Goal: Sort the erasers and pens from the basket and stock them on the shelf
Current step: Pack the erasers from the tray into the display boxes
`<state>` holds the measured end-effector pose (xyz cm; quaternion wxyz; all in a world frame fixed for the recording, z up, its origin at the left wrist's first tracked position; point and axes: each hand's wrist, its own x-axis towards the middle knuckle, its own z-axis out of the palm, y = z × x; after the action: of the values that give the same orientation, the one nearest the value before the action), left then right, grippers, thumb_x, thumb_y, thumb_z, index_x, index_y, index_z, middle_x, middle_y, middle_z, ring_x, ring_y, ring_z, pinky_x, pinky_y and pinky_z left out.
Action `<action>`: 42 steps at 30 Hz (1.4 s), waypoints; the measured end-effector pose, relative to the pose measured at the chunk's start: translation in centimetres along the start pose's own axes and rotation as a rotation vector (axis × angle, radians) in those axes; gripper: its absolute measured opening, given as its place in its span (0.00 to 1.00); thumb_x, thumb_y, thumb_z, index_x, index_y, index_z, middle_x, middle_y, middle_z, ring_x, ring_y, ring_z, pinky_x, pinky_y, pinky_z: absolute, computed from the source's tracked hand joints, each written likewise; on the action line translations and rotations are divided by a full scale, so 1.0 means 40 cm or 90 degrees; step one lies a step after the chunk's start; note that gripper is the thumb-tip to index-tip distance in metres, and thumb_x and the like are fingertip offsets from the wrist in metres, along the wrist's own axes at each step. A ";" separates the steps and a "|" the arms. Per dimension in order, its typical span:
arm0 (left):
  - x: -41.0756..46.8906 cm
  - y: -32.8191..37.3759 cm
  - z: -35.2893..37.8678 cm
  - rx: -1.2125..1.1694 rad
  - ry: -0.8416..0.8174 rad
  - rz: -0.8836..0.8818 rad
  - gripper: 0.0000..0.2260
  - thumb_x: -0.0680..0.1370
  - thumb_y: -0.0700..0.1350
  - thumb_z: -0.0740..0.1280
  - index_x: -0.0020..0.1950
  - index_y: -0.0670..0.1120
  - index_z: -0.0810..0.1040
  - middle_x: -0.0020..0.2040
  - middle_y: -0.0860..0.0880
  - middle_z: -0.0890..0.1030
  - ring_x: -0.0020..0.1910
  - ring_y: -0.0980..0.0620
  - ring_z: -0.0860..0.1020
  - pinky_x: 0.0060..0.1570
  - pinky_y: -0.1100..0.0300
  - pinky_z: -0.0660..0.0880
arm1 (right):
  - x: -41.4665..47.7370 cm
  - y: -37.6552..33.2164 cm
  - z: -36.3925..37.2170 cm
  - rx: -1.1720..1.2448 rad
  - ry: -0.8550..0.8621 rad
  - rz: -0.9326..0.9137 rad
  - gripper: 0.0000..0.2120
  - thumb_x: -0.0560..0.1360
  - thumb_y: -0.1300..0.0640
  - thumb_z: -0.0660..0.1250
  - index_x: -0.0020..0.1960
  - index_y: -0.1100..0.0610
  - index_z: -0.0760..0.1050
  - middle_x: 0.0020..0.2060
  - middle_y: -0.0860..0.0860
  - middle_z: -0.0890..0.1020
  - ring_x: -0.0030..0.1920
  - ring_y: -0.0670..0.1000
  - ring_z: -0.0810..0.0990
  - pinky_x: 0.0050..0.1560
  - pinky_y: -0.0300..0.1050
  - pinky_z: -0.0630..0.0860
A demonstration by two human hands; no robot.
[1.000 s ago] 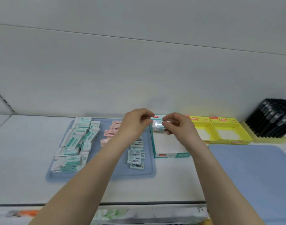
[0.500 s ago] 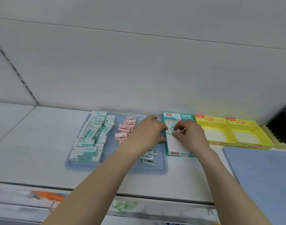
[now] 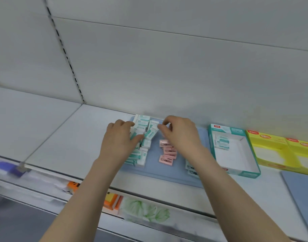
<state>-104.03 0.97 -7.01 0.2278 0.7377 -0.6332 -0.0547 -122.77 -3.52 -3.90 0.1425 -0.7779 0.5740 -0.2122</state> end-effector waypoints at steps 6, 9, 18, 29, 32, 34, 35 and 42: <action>0.005 0.008 0.008 -0.048 -0.023 0.004 0.16 0.76 0.56 0.68 0.58 0.47 0.79 0.52 0.47 0.79 0.52 0.46 0.75 0.51 0.55 0.71 | 0.024 -0.076 0.062 -0.088 -0.070 0.033 0.20 0.75 0.40 0.66 0.58 0.54 0.75 0.51 0.53 0.82 0.53 0.56 0.77 0.41 0.46 0.67; 0.007 0.020 0.004 -0.078 -0.031 0.002 0.14 0.74 0.53 0.70 0.57 0.48 0.77 0.51 0.50 0.81 0.51 0.49 0.77 0.50 0.57 0.72 | 0.025 -0.076 0.069 0.055 -0.057 0.081 0.18 0.72 0.48 0.71 0.59 0.53 0.72 0.47 0.51 0.81 0.48 0.55 0.79 0.38 0.45 0.66; 0.040 0.118 -0.003 -0.237 -0.006 0.072 0.14 0.77 0.45 0.68 0.62 0.57 0.77 0.50 0.53 0.78 0.48 0.51 0.77 0.50 0.58 0.72 | -0.032 0.167 -0.143 0.340 0.097 0.126 0.11 0.71 0.64 0.72 0.46 0.48 0.81 0.39 0.50 0.82 0.40 0.48 0.79 0.47 0.46 0.78; 0.031 0.377 0.089 -0.412 -0.141 0.169 0.11 0.77 0.42 0.67 0.56 0.55 0.76 0.37 0.55 0.75 0.37 0.57 0.77 0.41 0.62 0.73 | -0.157 0.368 -0.172 0.034 -0.052 0.245 0.10 0.72 0.60 0.72 0.48 0.48 0.83 0.41 0.46 0.81 0.40 0.44 0.76 0.38 0.32 0.69; 0.031 0.384 0.107 -0.420 -0.158 0.162 0.10 0.77 0.42 0.67 0.55 0.56 0.76 0.39 0.56 0.75 0.37 0.57 0.77 0.40 0.64 0.73 | -0.157 0.368 -0.158 -0.032 -0.021 0.229 0.08 0.72 0.56 0.73 0.50 0.48 0.83 0.45 0.47 0.79 0.45 0.47 0.77 0.41 0.37 0.68; 0.031 0.388 0.119 -0.443 -0.173 0.128 0.09 0.76 0.42 0.68 0.54 0.53 0.75 0.42 0.55 0.76 0.39 0.54 0.79 0.44 0.60 0.77 | -0.164 0.371 -0.162 -0.045 -0.036 0.220 0.09 0.71 0.54 0.74 0.51 0.48 0.83 0.44 0.46 0.77 0.45 0.47 0.77 0.42 0.38 0.68; 0.031 0.390 0.125 -0.463 -0.181 0.105 0.09 0.76 0.41 0.68 0.53 0.52 0.74 0.43 0.54 0.76 0.40 0.53 0.80 0.46 0.56 0.79 | -0.167 0.372 -0.163 -0.051 -0.037 0.211 0.09 0.72 0.54 0.74 0.52 0.48 0.83 0.44 0.46 0.76 0.45 0.47 0.76 0.42 0.39 0.69; -0.003 0.453 0.151 -0.671 -0.262 0.035 0.10 0.76 0.38 0.67 0.54 0.48 0.71 0.49 0.47 0.78 0.46 0.47 0.83 0.47 0.51 0.82 | -0.185 0.337 -0.181 0.466 0.039 0.195 0.04 0.76 0.61 0.70 0.50 0.55 0.79 0.41 0.53 0.84 0.40 0.48 0.82 0.41 0.39 0.78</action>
<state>-122.77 -2.22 -5.06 0.4385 0.4814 -0.5707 -0.5002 -139.44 -0.35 -5.12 0.4233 -0.5740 0.5740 -0.4024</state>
